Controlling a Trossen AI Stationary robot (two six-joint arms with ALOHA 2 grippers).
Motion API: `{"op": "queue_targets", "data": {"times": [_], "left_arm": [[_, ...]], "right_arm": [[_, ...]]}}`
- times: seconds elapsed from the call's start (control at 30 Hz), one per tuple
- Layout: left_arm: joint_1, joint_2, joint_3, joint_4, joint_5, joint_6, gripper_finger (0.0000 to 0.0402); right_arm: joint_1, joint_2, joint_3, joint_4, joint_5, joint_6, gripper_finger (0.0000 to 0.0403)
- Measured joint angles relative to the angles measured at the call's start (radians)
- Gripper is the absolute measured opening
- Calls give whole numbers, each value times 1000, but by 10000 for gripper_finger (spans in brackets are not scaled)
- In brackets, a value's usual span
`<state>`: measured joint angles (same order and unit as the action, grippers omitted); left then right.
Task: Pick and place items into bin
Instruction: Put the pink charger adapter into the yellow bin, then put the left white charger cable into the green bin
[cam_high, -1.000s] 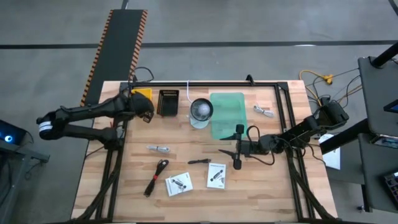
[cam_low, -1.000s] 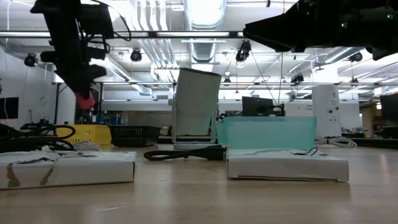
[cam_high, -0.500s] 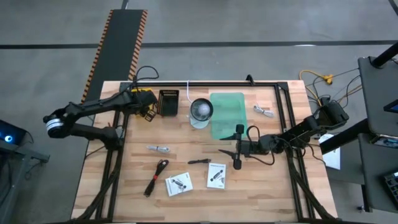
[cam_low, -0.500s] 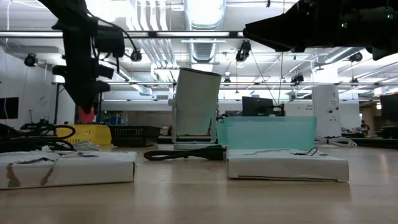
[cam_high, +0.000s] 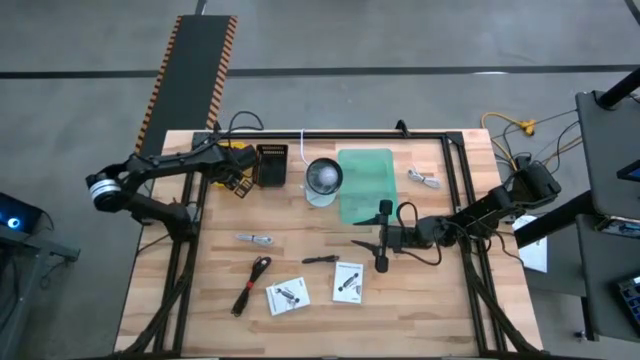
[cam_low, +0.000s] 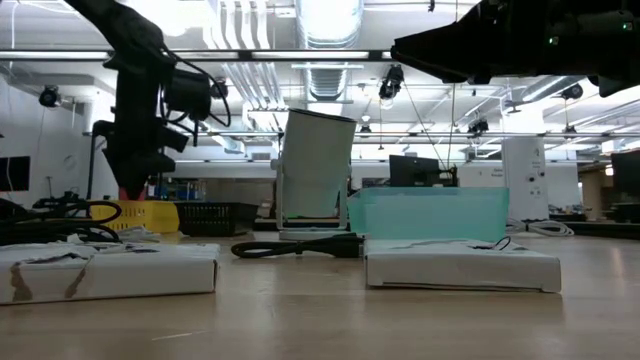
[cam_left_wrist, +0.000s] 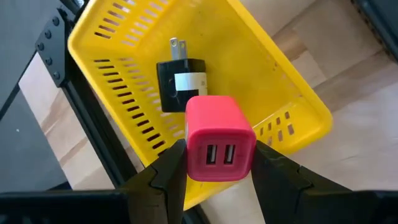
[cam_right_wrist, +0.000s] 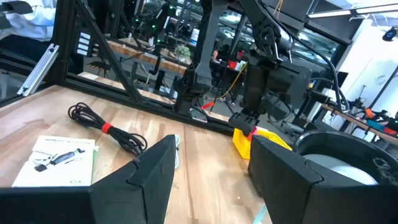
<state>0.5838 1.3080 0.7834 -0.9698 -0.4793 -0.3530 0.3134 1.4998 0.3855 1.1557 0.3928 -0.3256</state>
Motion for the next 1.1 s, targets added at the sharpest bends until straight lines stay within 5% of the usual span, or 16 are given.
{"op": "queue_targets", "data": {"times": [0.4, 0.77, 1.1], "left_arm": [[0, -37, 0, 17, -49, 2, 203], [-18, -61, 11, 30, -48, 44, 211], [-169, -180, 57, 213, 33, 161, 212]], "right_arm": [[0, 0, 0, 0, 0, 0, 194], [0, 0, 0, 0, 0, 0, 194], [0, 0, 0, 0, 0, -15, 194]]}}
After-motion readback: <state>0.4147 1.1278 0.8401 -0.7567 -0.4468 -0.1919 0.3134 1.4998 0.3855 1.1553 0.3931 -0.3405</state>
